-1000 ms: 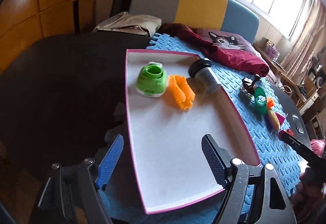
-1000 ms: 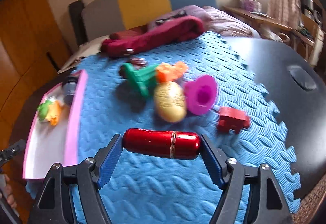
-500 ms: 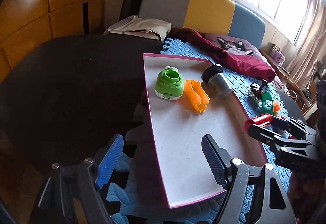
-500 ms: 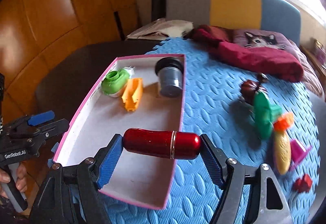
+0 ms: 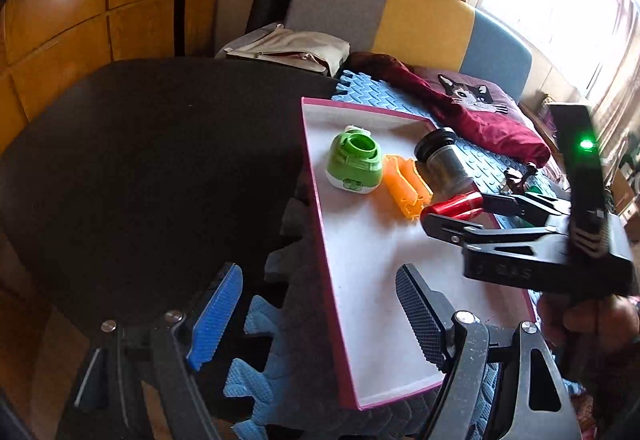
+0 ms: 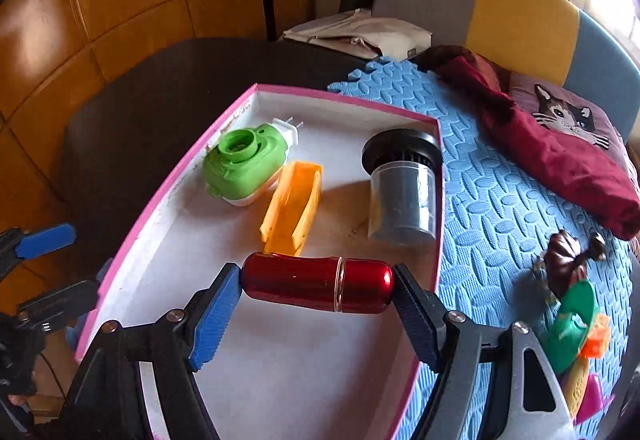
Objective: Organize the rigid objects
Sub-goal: 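Carry the red cylinder into the tray and release it with the right gripper, then move both tools back toward the remaining toys on the mat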
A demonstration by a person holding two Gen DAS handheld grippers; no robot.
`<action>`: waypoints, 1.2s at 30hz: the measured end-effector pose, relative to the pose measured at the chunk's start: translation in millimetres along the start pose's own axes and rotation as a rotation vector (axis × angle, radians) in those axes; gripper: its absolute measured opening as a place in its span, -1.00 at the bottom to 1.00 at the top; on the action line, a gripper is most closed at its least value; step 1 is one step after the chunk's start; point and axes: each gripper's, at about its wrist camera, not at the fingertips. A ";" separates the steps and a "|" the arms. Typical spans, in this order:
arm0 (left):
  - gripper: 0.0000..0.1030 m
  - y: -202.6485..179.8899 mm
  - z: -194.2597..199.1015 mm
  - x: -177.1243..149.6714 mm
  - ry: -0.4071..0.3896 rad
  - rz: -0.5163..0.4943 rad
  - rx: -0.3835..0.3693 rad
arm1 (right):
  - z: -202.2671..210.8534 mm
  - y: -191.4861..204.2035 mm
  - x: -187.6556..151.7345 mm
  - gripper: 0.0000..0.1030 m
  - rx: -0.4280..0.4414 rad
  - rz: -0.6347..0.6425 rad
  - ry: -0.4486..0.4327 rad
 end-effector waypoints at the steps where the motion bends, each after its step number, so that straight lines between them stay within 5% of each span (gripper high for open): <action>1: 0.55 1.6 -0.2 -0.4 0.002 0.002 0.001 | -4.9 -1.0 0.4 0.49 -0.009 -0.001 0.013; 13: 0.55 -0.8 3.6 -2.7 -0.006 -0.006 0.004 | 33.9 -15.1 -15.8 0.49 0.026 -0.117 -0.073; 36: 0.65 -53.6 12.5 -4.6 -0.014 -0.139 -0.036 | 108.1 -74.1 -75.7 0.49 -0.075 -0.276 -0.185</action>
Point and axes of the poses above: each gripper's, at about its wrist camera, not at the fingertips, and z roughly against the way its jaws point, y to its left, x to its top, and after that the axes turned 5 degrees about -y, right-handed
